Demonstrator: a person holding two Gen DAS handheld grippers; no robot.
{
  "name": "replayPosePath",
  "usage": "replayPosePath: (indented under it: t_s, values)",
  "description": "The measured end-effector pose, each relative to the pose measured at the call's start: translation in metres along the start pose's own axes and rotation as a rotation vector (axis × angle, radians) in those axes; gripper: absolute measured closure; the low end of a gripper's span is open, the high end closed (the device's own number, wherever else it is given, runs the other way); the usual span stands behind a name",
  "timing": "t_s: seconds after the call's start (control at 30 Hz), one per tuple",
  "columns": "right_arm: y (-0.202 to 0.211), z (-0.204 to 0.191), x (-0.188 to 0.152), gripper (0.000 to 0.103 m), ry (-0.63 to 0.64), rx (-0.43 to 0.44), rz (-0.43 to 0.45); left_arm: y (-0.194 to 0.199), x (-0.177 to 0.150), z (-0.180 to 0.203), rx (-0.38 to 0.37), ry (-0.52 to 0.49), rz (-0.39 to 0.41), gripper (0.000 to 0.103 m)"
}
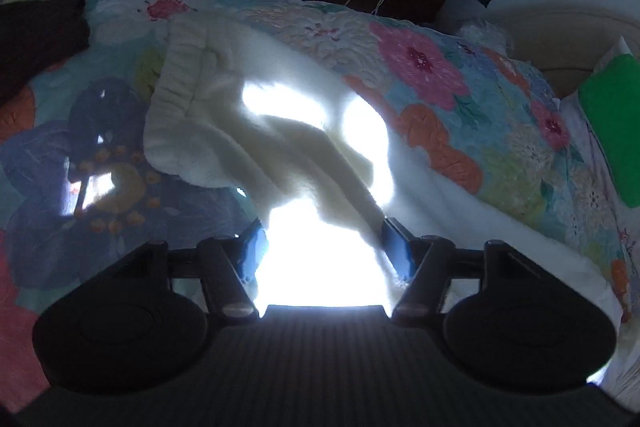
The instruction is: Fold clothes
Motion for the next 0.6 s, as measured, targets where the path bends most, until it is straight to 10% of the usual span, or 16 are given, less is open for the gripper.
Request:
replayPosePath:
  t_s: [0.13,0.4,0.6]
  values:
    - [-0.001,0.011,-0.006,0.064,0.114,-0.006,-0.027,0.038,0.019,0.03,-0.036,0.041,0.156,0.09]
    - [-0.007,0.07,0.004,0.064,-0.116,0.083,-0.1,0.153,-0.003,0.149,-0.489,0.102,0.161,0.09]
    - [0.003,0.1,0.012,0.064,-0.165,0.093,-0.044,0.233,-0.106,0.252,-0.705,-0.253,0.158,0.09]
Point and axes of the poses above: each gripper's, at about its wrist camera, not at the fingertips, and y roughly against the way its jaws point, z to its right, x to its top, the point moved 6 cm from there along -y, roughly the way its jaws point, and after that the axes turned 8 degrees about z, right-handed, at the moved point
